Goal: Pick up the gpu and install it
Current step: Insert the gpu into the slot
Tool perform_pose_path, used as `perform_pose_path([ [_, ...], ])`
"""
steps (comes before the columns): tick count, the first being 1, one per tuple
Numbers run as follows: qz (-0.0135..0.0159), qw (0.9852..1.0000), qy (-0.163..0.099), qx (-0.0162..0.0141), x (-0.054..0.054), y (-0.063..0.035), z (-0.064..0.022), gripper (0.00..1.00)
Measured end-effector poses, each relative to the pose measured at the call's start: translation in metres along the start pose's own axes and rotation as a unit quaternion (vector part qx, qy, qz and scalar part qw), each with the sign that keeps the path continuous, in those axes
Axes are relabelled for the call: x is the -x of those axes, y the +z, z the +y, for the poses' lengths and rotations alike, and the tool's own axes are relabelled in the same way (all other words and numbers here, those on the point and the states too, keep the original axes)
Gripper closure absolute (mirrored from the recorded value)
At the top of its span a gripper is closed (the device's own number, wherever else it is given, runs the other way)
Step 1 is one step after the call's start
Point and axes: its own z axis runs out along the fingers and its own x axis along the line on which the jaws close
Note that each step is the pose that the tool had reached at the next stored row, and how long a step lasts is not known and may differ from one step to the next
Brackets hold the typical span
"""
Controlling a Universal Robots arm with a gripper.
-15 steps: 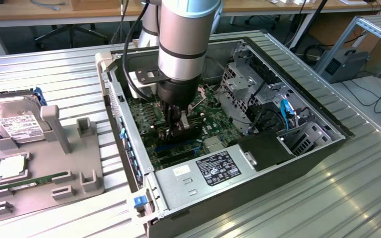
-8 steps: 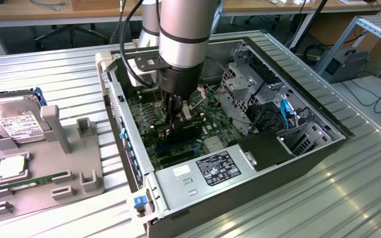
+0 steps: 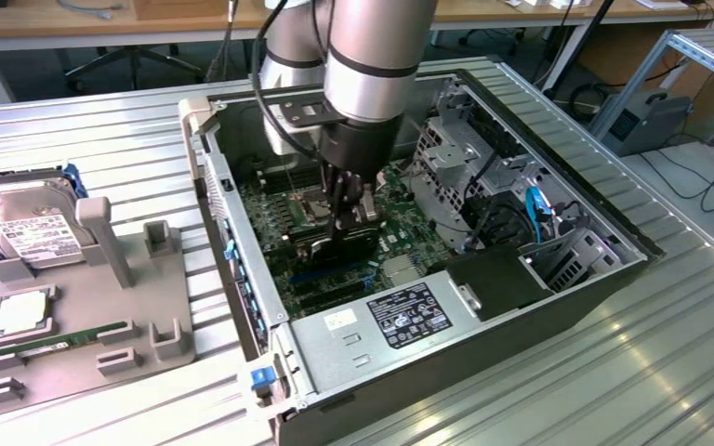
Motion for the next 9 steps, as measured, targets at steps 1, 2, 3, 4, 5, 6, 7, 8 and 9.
perform_pose_path([
  [1,0.0000,1.0000,0.000,0.0026,0.0001,-0.0001,-0.0043,0.89],
  [2,0.0001,1.0000,0.000,0.0052,0.0002,-0.0003,-0.0086,0.89],
  [3,0.0002,1.0000,0.000,0.0071,0.0003,-0.0005,-0.0119,0.89],
  [4,0.0002,1.0000,0.000,0.0080,0.0003,-0.0005,-0.0134,0.89],
  [5,0.0002,1.0000,0.000,0.0085,0.0003,-0.0005,-0.0139,0.89],
  [6,0.0002,1.0000,0.000,0.0085,0.0003,-0.0006,-0.0139,0.89],
  [7,0.0002,1.0000,0.000,0.0085,0.0004,-0.0005,-0.0140,0.89],
  [8,0.0002,1.0000,0.000,0.0085,0.0004,-0.0006,-0.0140,0.89],
  [9,0.0002,1.0000,0.000,0.0085,0.0004,-0.0005,-0.0140,0.89],
])
